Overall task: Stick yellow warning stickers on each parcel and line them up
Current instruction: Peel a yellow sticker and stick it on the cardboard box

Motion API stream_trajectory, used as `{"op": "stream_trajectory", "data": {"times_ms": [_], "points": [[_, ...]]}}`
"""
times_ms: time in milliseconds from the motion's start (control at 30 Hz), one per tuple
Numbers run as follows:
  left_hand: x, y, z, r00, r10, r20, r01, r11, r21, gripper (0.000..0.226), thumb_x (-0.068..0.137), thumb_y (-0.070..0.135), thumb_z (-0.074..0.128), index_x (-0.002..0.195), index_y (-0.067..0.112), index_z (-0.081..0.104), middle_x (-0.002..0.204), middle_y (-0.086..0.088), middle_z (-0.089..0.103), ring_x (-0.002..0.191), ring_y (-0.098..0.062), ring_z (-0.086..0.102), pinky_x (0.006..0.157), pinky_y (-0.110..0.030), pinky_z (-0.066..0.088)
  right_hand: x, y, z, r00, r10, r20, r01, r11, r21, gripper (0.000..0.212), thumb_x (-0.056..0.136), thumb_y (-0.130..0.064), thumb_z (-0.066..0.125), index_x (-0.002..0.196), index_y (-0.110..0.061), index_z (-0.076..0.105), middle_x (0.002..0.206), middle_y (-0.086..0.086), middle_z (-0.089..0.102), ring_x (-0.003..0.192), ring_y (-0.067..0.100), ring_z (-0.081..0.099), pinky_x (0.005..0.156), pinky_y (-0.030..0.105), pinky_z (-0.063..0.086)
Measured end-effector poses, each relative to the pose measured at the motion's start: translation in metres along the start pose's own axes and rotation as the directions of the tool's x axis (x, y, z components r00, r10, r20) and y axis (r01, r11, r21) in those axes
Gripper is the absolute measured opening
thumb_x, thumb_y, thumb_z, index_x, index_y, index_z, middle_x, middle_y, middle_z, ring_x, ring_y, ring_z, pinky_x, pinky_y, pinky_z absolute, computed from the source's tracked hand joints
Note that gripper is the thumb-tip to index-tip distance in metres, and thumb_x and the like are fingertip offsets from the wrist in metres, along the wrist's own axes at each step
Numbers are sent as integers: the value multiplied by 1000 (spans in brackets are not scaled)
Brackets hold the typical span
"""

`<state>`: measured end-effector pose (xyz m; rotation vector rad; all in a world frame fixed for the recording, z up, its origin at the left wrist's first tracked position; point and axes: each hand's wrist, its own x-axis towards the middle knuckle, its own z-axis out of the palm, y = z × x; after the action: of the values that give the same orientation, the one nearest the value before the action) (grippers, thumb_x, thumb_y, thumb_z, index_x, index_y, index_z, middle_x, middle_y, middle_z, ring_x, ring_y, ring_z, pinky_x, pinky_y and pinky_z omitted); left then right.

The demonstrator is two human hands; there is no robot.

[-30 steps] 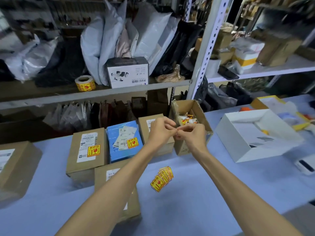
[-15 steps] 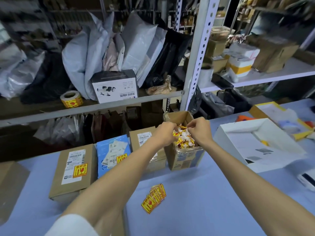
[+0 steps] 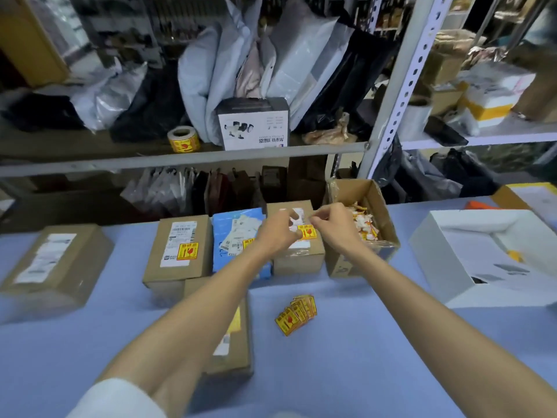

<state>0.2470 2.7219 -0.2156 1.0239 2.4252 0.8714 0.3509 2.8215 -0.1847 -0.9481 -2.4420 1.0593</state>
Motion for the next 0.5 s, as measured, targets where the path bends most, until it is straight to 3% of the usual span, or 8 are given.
{"op": "stream_trajectory", "data": {"times_ms": [100, 167, 267, 333, 367, 433, 500], "points": [[-34, -40, -4, 990, -125, -69, 121, 991, -61, 34, 81, 19, 66, 115, 13, 61, 101, -5, 65, 100, -24, 62, 84, -32, 48, -24, -17, 46, 987, -13, 162, 10, 1000, 20, 17, 82, -7, 59, 86, 0, 75, 84, 12, 73, 82, 21, 66, 74, 33, 50], [-64, -68, -3, 966, -218, -137, 206, 974, -97, 31, 81, 14, 66, 112, 13, 61, 105, -6, 66, 102, -23, 61, 83, -30, 46, -44, -22, 81, 961, 1, 276, -7, 1000, 20, 14, 82, -7, 60, 85, -1, 73, 82, 11, 70, 81, 22, 63, 73, 35, 48], [-114, -111, 0, 901, -356, -249, 339, 934, -108, 39, 79, 10, 64, 118, 14, 59, 120, -7, 60, 113, -24, 53, 91, -28, 41, -76, -18, 124, 925, -3, 380, -10, 999, 31, 14, 79, -8, 62, 65, -7, 57, 64, 7, 55, 65, 20, 52, 60, 34, 39], [-144, -138, 3, 867, -409, -283, 422, 906, -17, 51, 80, 16, 66, 128, 13, 49, 130, -9, 48, 124, -30, 40, 101, -35, 34, -96, -11, 144, 912, 14, 411, -27, 999, 25, 8, 78, -12, 66, 79, -8, 59, 76, 6, 57, 72, 19, 52, 63, 32, 38], [-156, -149, 4, 856, -437, -275, 455, 890, 2, 58, 81, 21, 68, 132, 12, 43, 133, -11, 43, 126, -32, 36, 102, -38, 31, -106, -7, 152, 902, 25, 430, -43, 999, 31, 18, 78, -13, 68, 94, -7, 61, 88, 7, 60, 83, 21, 55, 69, 31, 42], [-177, -168, 7, 825, -525, -208, 508, 851, -135, 66, 82, 26, 71, 135, 7, 36, 132, -11, 39, 126, -28, 35, 97, -34, 33, -123, 1, 167, 886, 54, 461, -89, 995, 54, 37, 82, -14, 68, 116, -5, 55, 111, 9, 61, 105, 25, 57, 85, 37, 48], [-186, -177, 6, 811, -566, -152, 520, 814, -257, 65, 78, 25, 75, 130, 4, 41, 128, -6, 43, 121, -20, 43, 94, -29, 38, -135, 5, 176, 889, 90, 448, -143, 986, 85, 40, 86, -16, 65, 121, -4, 50, 121, 15, 60, 113, 31, 57, 92, 46, 48]]}}
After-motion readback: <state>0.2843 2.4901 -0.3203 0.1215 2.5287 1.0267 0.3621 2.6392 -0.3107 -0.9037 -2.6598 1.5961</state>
